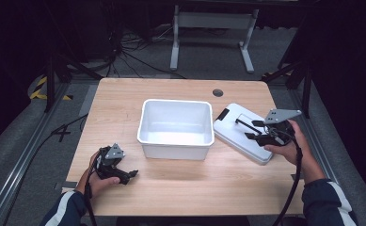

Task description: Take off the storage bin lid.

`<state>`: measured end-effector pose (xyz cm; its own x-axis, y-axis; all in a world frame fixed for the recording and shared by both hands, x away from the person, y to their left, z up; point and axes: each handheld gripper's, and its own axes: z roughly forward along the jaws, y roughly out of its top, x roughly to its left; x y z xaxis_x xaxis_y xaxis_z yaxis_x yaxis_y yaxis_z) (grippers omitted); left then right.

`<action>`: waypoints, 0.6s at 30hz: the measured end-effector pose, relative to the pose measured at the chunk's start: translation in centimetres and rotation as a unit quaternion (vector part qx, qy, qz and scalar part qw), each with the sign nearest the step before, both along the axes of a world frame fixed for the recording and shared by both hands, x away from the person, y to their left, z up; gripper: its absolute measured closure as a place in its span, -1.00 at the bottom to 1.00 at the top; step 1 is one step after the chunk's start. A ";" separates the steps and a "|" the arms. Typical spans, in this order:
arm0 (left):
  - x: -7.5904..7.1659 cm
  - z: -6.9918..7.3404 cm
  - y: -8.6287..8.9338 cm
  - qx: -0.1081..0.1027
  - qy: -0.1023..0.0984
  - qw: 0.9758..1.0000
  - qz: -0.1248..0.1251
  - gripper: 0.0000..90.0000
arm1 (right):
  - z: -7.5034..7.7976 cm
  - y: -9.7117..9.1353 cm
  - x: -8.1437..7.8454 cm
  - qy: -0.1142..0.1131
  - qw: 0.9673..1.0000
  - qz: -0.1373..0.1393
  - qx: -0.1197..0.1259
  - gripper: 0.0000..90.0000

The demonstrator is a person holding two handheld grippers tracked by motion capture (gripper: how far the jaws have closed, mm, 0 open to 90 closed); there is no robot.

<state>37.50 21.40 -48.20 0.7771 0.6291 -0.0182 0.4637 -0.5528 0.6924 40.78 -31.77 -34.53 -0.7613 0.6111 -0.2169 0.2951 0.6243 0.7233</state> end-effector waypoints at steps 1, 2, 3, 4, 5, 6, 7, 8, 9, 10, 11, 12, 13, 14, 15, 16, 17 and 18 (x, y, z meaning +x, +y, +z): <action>0.0 0.0 0.0 0.000 0.000 1.000 0.000 -0.96 | -0.1 0.0 -0.3 -0.002 1.000 0.003 0.001 0.00; 0.0 0.0 0.0 0.000 0.000 1.000 0.000 -0.96 | -0.2 0.0 -0.4 -0.003 1.000 0.004 0.000 0.00; 0.0 0.0 0.0 0.000 0.000 1.000 0.000 -0.96 | -0.3 0.0 -0.7 0.000 1.000 0.006 -0.001 0.00; 0.0 0.0 0.0 0.000 0.000 1.000 0.000 -0.96 | -0.3 0.0 -0.7 0.000 1.000 0.006 -0.001 0.00; 0.0 0.0 0.0 0.000 0.000 1.000 0.000 -0.96 | -0.6 0.0 -0.9 -0.002 1.000 0.007 -0.007 -0.01; 0.0 0.0 0.0 0.000 0.000 1.000 0.000 -0.96 | -1.0 0.0 -1.4 0.000 1.000 0.008 -0.007 -0.01; 0.0 0.0 0.0 0.000 0.000 1.000 0.000 -0.96 | -1.0 0.0 -1.4 0.000 1.000 0.008 -0.007 -0.01; 0.0 0.0 0.0 0.000 0.000 1.000 0.000 -0.96 | -1.2 0.0 -1.6 -0.001 1.000 0.010 -0.007 -0.02; 0.0 0.0 0.0 0.001 0.000 1.000 0.000 -0.96 | -1.4 0.0 -1.9 -0.004 1.000 0.013 -0.013 -0.02; 0.0 0.0 0.0 0.001 0.000 1.000 0.000 -0.96 | -1.6 0.1 -2.2 -0.005 1.000 0.014 -0.013 -0.02; 0.0 0.0 0.0 0.002 -0.002 1.000 0.000 -0.96 | -1.7 0.0 -2.4 -0.002 1.000 0.015 -0.010 -0.03; 0.0 0.0 0.0 0.003 -0.003 1.000 0.000 -0.96 | -2.0 0.1 -2.7 -0.001 1.000 0.020 -0.010 -0.03; 0.0 0.0 0.0 0.003 -0.003 1.000 0.000 -0.96 | -2.1 0.1 -2.9 -0.004 1.000 0.020 -0.011 -0.03; 0.0 0.0 0.0 0.003 -0.003 1.000 0.000 -0.96 | -2.3 0.1 -3.2 -0.004 1.000 0.022 -0.009 -0.04; 0.0 0.0 0.0 0.003 -0.003 1.000 0.000 -0.96 | -2.5 0.1 -3.4 0.000 1.000 0.026 -0.006 -0.06; 0.0 0.0 0.0 0.003 -0.003 1.000 0.000 -0.96 | -2.7 0.1 -3.7 0.002 1.000 0.028 -0.008 -0.06; 0.0 0.0 0.0 0.001 -0.002 1.000 0.001 -0.96 | -2.9 0.0 -3.9 0.000 1.000 0.028 -0.013 -0.07; 0.0 0.0 -0.1 0.001 0.001 1.000 0.002 -0.96 | -3.1 0.0 -4.2 0.002 0.999 0.028 -0.016 -0.08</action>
<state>37.49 21.34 -48.20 0.7752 0.6315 -0.0190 0.4668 -0.5522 0.6908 36.61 -31.77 -37.67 -0.7946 0.5608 -0.2327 0.2614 0.6619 0.7025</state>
